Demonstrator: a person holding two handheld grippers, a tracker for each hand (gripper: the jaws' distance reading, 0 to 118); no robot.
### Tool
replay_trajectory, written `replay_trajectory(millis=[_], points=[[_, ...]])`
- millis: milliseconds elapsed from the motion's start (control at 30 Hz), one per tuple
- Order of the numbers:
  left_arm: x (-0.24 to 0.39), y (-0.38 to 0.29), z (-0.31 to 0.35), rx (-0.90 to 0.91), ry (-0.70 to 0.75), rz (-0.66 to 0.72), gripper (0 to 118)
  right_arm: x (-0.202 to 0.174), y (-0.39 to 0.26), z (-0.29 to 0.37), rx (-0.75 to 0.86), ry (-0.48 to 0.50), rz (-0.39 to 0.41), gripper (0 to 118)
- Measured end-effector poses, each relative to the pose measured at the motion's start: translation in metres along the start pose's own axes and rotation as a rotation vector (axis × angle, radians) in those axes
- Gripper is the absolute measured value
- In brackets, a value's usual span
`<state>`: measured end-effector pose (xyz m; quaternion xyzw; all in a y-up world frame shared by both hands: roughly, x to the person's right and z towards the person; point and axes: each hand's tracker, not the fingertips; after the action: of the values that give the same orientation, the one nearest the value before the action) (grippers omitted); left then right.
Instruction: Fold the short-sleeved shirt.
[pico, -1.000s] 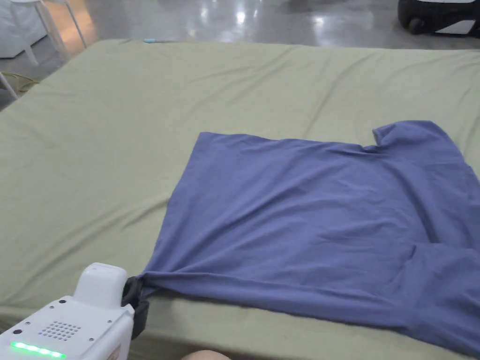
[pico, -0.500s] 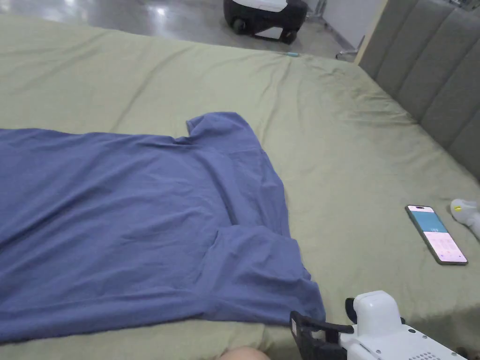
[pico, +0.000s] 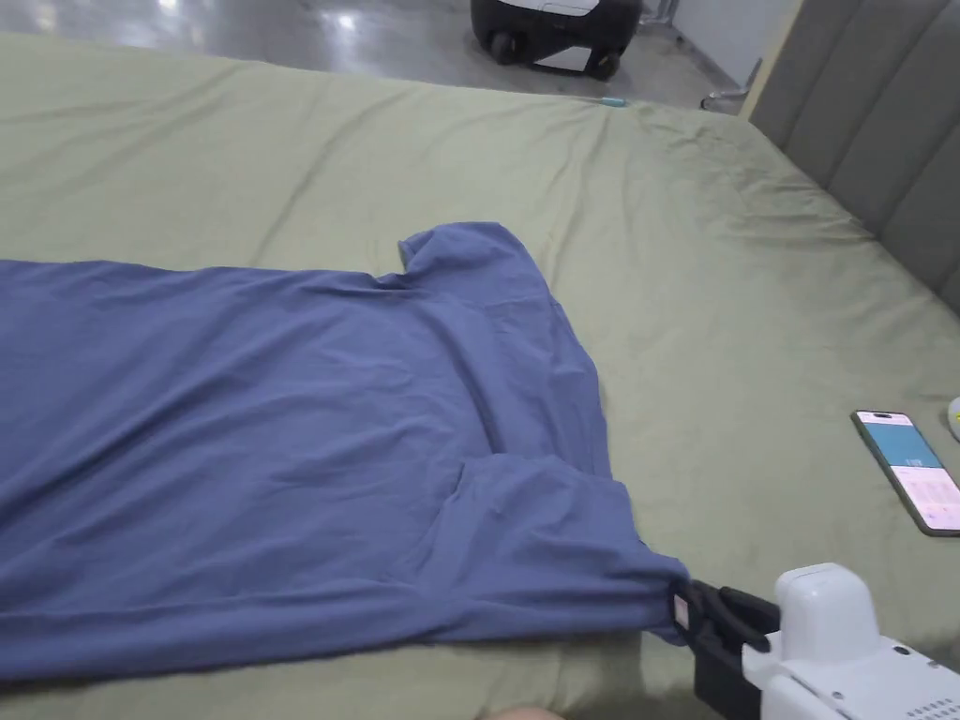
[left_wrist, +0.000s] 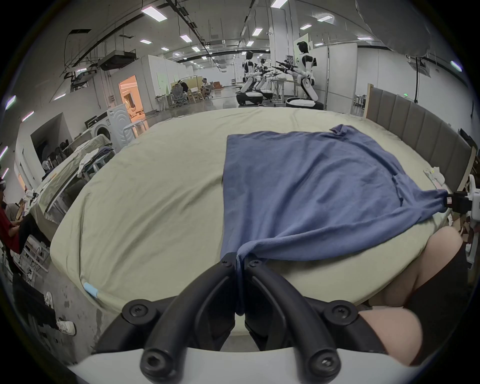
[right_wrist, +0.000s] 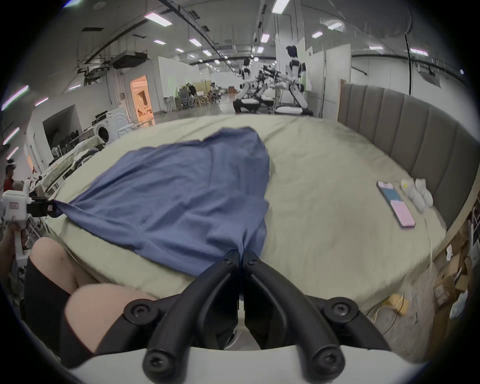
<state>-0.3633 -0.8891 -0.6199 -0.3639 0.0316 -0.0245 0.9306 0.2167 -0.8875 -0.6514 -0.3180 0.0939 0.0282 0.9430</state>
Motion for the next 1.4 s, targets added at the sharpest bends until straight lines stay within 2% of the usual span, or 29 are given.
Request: replay_trajectory(millis=[100,200,300,367,467,633,767,867,900,933,967,1000,1033,1100,1133,1167,1200,1233,1267,1300,1333,1367,1400], points=[[-0.002,0.03,0.0,0.026,-0.012,-0.045,3,0.001,0.036,0.001,0.049,0.017,0.062,3],[-0.012,0.067,-0.011,0.034,-0.016,-0.06,3,-0.001,0.083,-0.015,0.048,0.011,0.079,3],[-0.02,0.106,-0.041,0.014,-0.034,-0.058,3,0.01,0.119,-0.056,0.022,-0.007,0.121,3],[-0.023,0.124,-0.07,-0.032,-0.038,-0.072,3,0.017,0.135,-0.091,-0.055,-0.018,0.122,3],[-0.026,0.141,-0.118,-0.106,-0.062,-0.065,3,0.027,0.146,-0.148,-0.152,-0.031,0.101,3],[-0.029,0.15,-0.193,-0.258,-0.061,-0.083,3,0.022,0.154,-0.21,-0.263,-0.056,0.176,3],[-0.033,0.144,-0.227,-0.336,-0.055,-0.184,3,0.018,0.148,-0.237,-0.366,-0.111,0.256,3],[-0.035,0.143,-0.222,-0.317,-0.07,-0.129,5,0.022,0.146,-0.234,-0.339,-0.08,0.213,9],[-0.038,0.143,-0.215,-0.282,-0.043,-0.091,17,0.023,0.148,-0.229,-0.322,-0.112,0.183,31],[-0.041,0.142,-0.204,-0.216,0.007,-0.052,48,0.028,0.149,-0.217,-0.271,-0.206,0.158,58],[-0.046,0.141,-0.188,-0.164,-0.013,-0.015,87,0.031,0.149,-0.207,-0.222,-0.234,0.129,83],[-0.054,0.139,-0.168,-0.098,-0.057,0.023,117,0.035,0.151,-0.189,-0.144,-0.233,0.085,90],[-0.059,0.138,-0.145,0.005,-0.106,0.064,115,0.037,0.152,-0.17,-0.081,-0.212,0.046,88],[-0.061,0.128,-0.105,0.05,-0.074,0.121,112,0.036,0.151,-0.132,-0.014,-0.193,-0.026,87],[-0.062,0.12,-0.083,0.078,-0.085,0.157,112,0.031,0.147,-0.113,0.0,-0.165,-0.052,83],[-0.06,0.112,-0.066,0.101,-0.093,0.185,112,0.025,0.142,-0.097,0.022,-0.135,-0.057,66],[-0.057,0.1,-0.046,0.134,-0.094,0.206,107,0.023,0.134,-0.082,0.057,-0.09,-0.045,27],[-0.044,0.088,-0.024,0.163,-0.075,0.221,94,0.015,0.125,-0.068,0.095,-0.061,-0.026,0],[-0.038,0.076,-0.011,0.188,-0.072,0.218,62,0.006,0.117,-0.056,0.136,-0.035,-0.009,0],[-0.031,0.064,-0.001,0.178,-0.077,0.208,0,0.0,0.108,-0.04,0.171,-0.028,0.006,0],[-0.024,0.055,0.001,0.168,-0.043,0.197,0,-0.013,0.106,-0.031,0.17,0.036,0.024,0],[-0.015,0.043,0.009,0.169,0.005,0.192,0,-0.022,0.1,-0.022,0.177,0.054,0.038,0],[-0.012,0.037,0.01,0.151,-0.051,0.2,0,-0.03,0.094,-0.015,0.18,0.044,0.044,0]])
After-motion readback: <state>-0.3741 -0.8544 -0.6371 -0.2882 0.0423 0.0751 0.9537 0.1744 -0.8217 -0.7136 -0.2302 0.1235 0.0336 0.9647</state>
